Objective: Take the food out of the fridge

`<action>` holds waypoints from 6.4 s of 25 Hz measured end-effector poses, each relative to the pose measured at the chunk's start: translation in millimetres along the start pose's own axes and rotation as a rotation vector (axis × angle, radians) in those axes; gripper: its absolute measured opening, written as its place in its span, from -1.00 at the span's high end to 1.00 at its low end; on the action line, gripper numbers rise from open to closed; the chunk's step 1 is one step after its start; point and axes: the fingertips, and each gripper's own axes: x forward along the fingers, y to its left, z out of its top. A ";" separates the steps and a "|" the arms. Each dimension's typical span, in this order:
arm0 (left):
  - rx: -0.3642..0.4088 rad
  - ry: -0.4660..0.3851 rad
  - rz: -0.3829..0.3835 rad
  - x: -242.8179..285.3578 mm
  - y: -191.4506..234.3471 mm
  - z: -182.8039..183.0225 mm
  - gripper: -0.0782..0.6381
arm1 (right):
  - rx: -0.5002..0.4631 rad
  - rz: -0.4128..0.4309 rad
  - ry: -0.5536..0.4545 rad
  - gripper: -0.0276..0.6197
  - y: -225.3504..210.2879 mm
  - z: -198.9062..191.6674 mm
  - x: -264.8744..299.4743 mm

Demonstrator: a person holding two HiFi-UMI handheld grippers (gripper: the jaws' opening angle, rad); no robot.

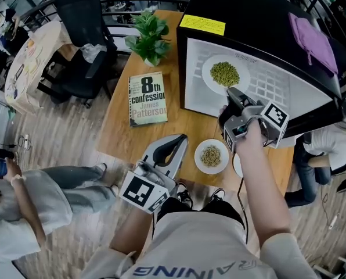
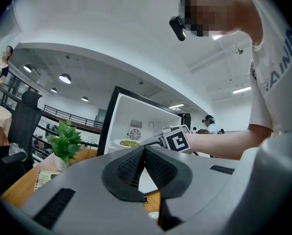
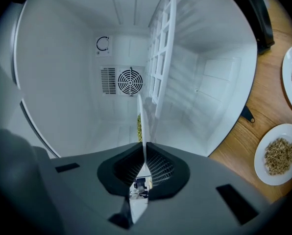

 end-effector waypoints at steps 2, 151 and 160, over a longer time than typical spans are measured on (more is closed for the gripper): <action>0.000 0.003 0.009 -0.3 -1.6 -2.0 0.76 | -0.014 0.020 0.013 0.82 0.8 -1.5 -6.8; 0.164 -0.015 0.073 3.0 -112.0 42.9 0.76 | -1.396 0.210 -0.139 0.85 64.4 3.6 -238.6; 0.163 -0.013 0.077 -0.7 -114.9 43.1 0.76 | -1.422 0.209 -0.119 0.85 63.5 -2.4 -240.0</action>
